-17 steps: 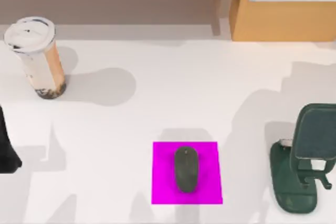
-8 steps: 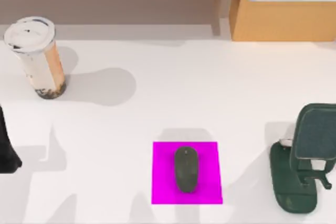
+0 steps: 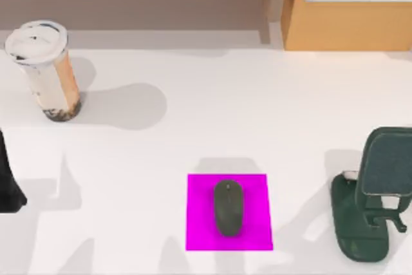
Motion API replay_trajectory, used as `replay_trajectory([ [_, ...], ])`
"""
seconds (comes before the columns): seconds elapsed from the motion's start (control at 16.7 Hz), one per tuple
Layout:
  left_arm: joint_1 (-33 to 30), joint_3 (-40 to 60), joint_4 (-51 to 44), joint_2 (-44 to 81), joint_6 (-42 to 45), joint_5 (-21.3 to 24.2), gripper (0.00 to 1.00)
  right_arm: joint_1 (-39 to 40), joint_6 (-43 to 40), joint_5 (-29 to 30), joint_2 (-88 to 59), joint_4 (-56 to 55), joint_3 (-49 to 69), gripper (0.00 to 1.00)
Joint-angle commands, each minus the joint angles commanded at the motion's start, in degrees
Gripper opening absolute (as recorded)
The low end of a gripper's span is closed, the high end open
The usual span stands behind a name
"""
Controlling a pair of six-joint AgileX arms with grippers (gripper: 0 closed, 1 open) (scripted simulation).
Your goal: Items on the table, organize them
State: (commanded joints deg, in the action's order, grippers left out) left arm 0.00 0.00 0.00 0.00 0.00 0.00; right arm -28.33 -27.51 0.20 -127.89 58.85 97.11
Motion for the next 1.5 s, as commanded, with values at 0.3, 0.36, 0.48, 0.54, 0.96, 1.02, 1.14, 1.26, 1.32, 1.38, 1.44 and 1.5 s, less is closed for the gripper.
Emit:
replay_trajectory([
  [0.3, 0.0, 0.0, 0.0, 0.0, 0.0, 0.0, 1.00, 0.0, 0.0, 0.0, -1.8, -4.7, -3.3, 1.00],
  [0.36, 0.0, 0.0, 0.0, 0.0, 0.0, 0.0, 1.00, 0.0, 0.0, 0.0, -1.8, -4.7, -3.3, 1.00],
  [0.48, 0.0, 0.0, 0.0, 0.0, 0.0, 0.0, 1.00, 0.0, 0.0, 0.0, -1.8, -4.7, -3.3, 0.92],
  [0.54, 0.0, 0.0, 0.0, 0.0, 0.0, 0.0, 1.00, 0.0, 0.0, 0.0, -1.8, -4.7, -3.3, 0.85],
  [0.96, 0.0, 0.0, 0.0, 0.0, 0.0, 0.0, 1.00, 0.0, 0.0, 0.0, -1.8, -4.7, -3.3, 0.32],
  [1.02, 0.0, 0.0, 0.0, 0.0, 0.0, 0.0, 1.00, 0.0, 0.0, 0.0, -1.8, -4.7, -3.3, 0.25],
  [1.14, 0.0, 0.0, 0.0, 0.0, 0.0, 0.0, 1.00, 0.0, 0.0, 0.0, -1.8, -4.7, -3.3, 0.10],
  [1.26, 0.0, 0.0, 0.0, 0.0, 0.0, 0.0, 1.00, 0.0, 0.0, 0.0, -1.8, -4.7, -3.3, 0.00],
  [1.32, 0.0, 0.0, 0.0, 0.0, 0.0, 0.0, 1.00, 0.0, 0.0, 0.0, -1.8, -4.7, -3.3, 0.00],
  [1.38, 0.0, 0.0, 0.0, 0.0, 0.0, 0.0, 1.00, 0.0, 0.0, 0.0, -1.8, -4.7, -3.3, 0.00],
  [1.44, 0.0, 0.0, 0.0, 0.0, 0.0, 0.0, 1.00, 0.0, 0.0, 0.0, -1.8, -4.7, -3.3, 0.00],
  [1.5, 0.0, 0.0, 0.0, 0.0, 0.0, 0.0, 1.00, 0.0, 0.0, 0.0, -1.8, -4.7, -3.3, 0.00],
])
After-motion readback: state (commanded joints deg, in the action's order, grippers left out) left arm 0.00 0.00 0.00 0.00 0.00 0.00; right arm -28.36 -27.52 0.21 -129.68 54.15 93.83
